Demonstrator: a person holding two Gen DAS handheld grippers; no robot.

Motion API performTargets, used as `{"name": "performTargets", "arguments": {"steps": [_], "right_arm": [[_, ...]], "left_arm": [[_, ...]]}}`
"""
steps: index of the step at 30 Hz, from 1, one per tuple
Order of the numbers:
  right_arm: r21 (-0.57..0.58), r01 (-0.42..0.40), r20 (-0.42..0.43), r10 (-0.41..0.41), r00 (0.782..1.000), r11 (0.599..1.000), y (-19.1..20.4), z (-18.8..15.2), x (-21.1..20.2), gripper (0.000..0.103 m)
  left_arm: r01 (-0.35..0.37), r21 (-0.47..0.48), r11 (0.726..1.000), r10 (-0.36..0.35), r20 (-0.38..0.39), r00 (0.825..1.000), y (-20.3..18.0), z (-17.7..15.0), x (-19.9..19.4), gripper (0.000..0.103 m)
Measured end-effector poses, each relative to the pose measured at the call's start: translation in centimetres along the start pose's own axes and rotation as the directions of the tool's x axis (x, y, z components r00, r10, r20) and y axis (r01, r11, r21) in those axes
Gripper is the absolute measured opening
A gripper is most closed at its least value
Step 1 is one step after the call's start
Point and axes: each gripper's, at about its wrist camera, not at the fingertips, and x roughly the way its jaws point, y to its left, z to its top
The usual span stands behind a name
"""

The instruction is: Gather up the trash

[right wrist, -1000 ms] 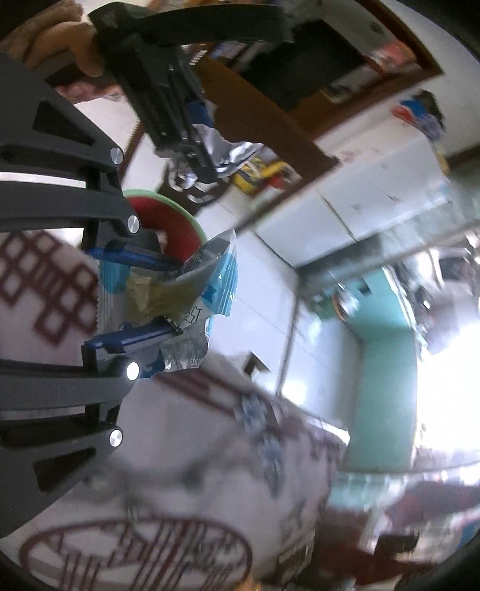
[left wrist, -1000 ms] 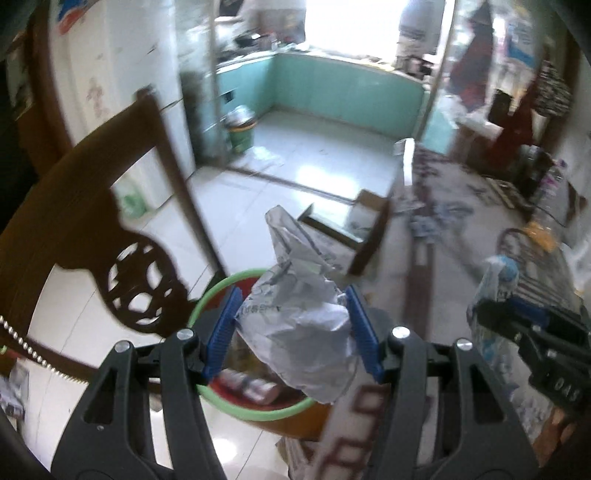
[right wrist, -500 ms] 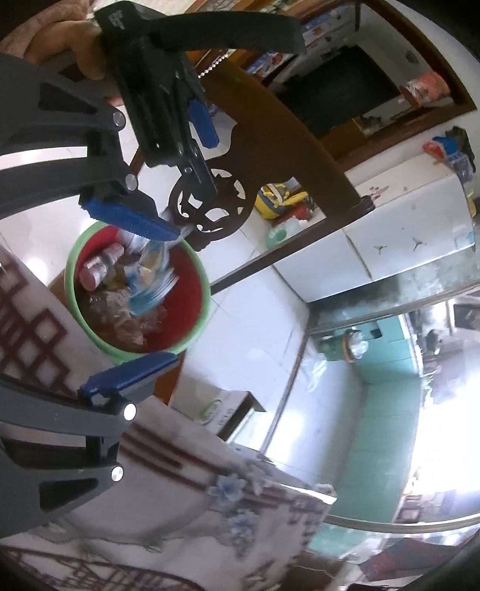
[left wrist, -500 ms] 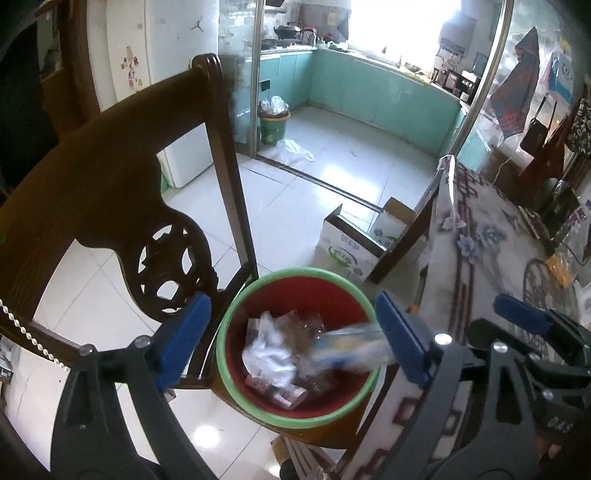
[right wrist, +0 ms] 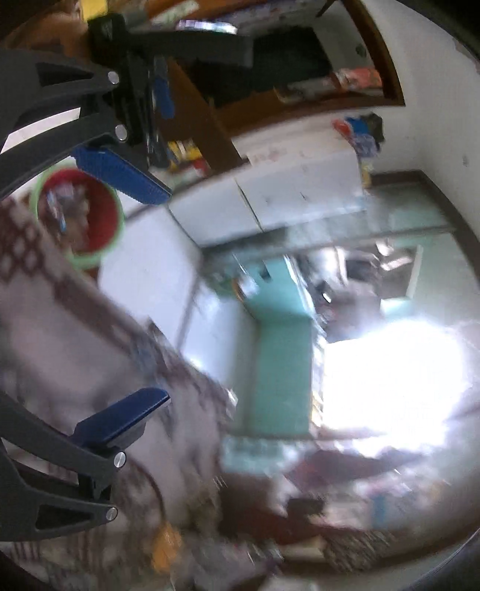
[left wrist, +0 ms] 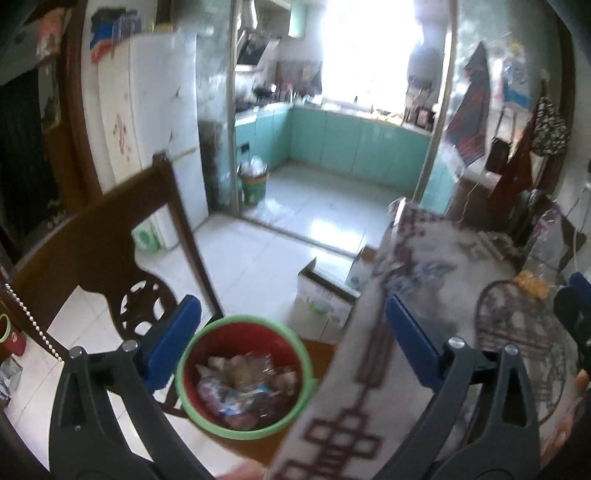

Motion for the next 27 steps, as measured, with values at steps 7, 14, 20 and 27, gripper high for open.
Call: {"name": "performTargets", "arguments": {"steps": [7, 14, 20, 27], "right_arm": [[-0.011, 0.161, 0.097, -0.159, 0.983, 0.987, -7.0, -0.8, -7.3, 0.096], [0.048, 0.15, 0.088, -0.154, 0.984, 0.987, -11.9, -2.1, -11.6, 0.096], [0.065, 0.203, 0.081, -0.207, 0.975, 0.977, -13.9, -2.7, -13.3, 0.096], [0.08, 0.204, 0.059, -0.209, 0.976, 0.976, -14.9, -3.0, -13.9, 0.096]], "left_arm": [[0.062, -0.009, 0.998, -0.059, 0.17, 0.984, -8.7, -0.4, -7.1, 0.098], [0.071, -0.046, 0.996, -0.063, 0.163, 0.985, -14.0, -1.3, -11.2, 0.098], [0.049, -0.014, 0.999, -0.045, 0.192, 0.98, -16.5, -1.9, -13.2, 0.098], [0.054, -0.012, 0.998, -0.051, 0.16, 0.986, -17.7, -2.4, -13.5, 0.098]]}}
